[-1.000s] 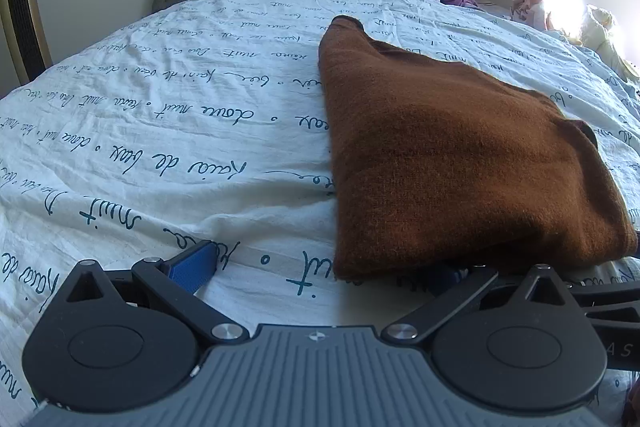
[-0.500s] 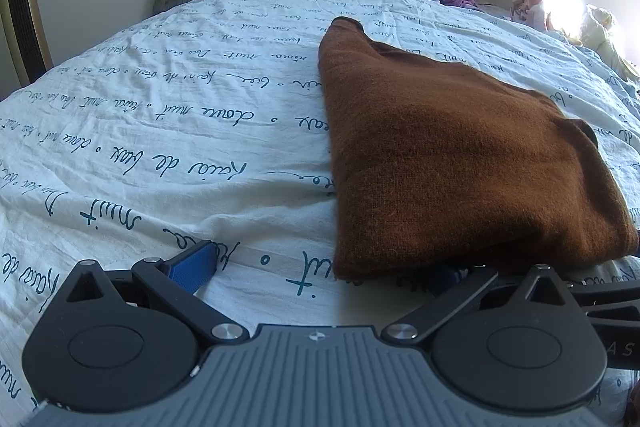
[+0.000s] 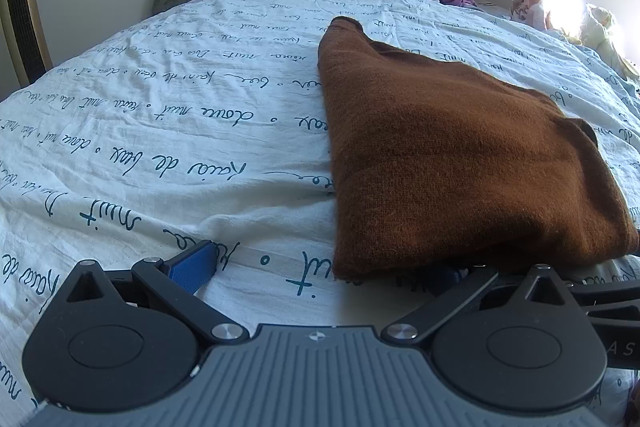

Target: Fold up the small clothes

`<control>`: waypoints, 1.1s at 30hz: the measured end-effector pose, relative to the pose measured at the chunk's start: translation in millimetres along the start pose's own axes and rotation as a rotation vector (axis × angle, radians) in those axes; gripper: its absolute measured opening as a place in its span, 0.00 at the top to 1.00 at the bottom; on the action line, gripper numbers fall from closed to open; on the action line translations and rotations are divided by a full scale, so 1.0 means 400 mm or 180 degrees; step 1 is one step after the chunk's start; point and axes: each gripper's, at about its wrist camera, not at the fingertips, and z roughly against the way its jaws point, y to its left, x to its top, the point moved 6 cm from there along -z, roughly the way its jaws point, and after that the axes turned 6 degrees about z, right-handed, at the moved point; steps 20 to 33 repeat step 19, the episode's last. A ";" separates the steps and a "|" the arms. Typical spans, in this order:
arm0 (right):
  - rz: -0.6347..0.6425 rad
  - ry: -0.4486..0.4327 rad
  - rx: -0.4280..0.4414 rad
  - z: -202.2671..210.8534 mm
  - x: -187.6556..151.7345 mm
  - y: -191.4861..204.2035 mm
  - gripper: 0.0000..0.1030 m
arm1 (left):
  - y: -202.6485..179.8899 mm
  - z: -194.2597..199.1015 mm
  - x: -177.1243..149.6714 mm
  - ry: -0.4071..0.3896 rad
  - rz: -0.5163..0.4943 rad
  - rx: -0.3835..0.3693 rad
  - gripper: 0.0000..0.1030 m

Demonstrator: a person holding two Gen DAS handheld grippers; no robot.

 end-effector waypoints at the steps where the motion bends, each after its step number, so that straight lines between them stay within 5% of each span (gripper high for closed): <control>1: 0.0000 0.0000 0.0000 0.000 0.000 0.000 0.00 | 0.000 0.000 0.000 -0.0001 0.0000 0.0000 0.00; 33: -0.0001 -0.0001 0.0001 0.000 0.000 0.000 0.00 | -0.001 -0.004 0.002 0.0015 -0.0017 -0.0021 0.00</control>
